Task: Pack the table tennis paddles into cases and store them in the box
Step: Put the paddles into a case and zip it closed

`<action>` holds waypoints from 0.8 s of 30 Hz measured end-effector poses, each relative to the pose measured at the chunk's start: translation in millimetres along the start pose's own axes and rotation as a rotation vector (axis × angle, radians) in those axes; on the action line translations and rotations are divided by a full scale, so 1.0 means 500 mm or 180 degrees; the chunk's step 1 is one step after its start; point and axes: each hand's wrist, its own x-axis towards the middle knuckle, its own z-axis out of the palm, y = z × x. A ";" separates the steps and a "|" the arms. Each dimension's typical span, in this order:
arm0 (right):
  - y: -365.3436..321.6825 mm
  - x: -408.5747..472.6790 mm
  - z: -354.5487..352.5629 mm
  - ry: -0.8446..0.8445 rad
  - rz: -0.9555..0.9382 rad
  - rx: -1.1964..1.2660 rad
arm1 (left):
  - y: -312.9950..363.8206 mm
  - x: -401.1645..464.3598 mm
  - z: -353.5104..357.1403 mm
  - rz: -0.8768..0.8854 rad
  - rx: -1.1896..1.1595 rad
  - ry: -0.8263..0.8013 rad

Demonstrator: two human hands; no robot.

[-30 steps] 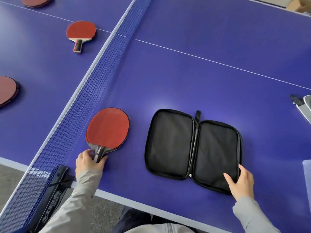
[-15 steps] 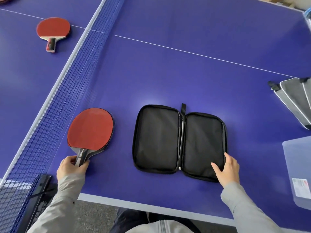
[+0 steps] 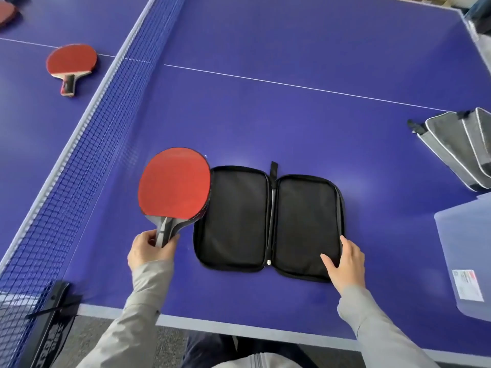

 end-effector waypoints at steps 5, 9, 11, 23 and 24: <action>0.010 -0.001 -0.001 0.0010 -0.0105 0.0020 | 0.081 -0.086 0.096 0.0150 -0.0181 -0.0285; 0.019 0.001 -0.003 -0.0005 -0.0168 0.0012 | 0.127 -0.163 0.181 0.0231 -0.0136 -0.0522; 0.023 0.002 -0.004 0.0013 -0.0219 -0.0011 | 0.148 -0.204 0.218 0.0212 -0.0187 -0.0635; 0.066 0.010 -0.003 0.0047 -0.0718 -0.0063 | 0.168 -0.347 0.390 0.0059 -0.0123 -0.0958; 0.067 0.010 -0.002 0.0051 -0.0728 -0.0076 | 0.168 -0.353 0.398 0.0063 -0.0110 -0.0953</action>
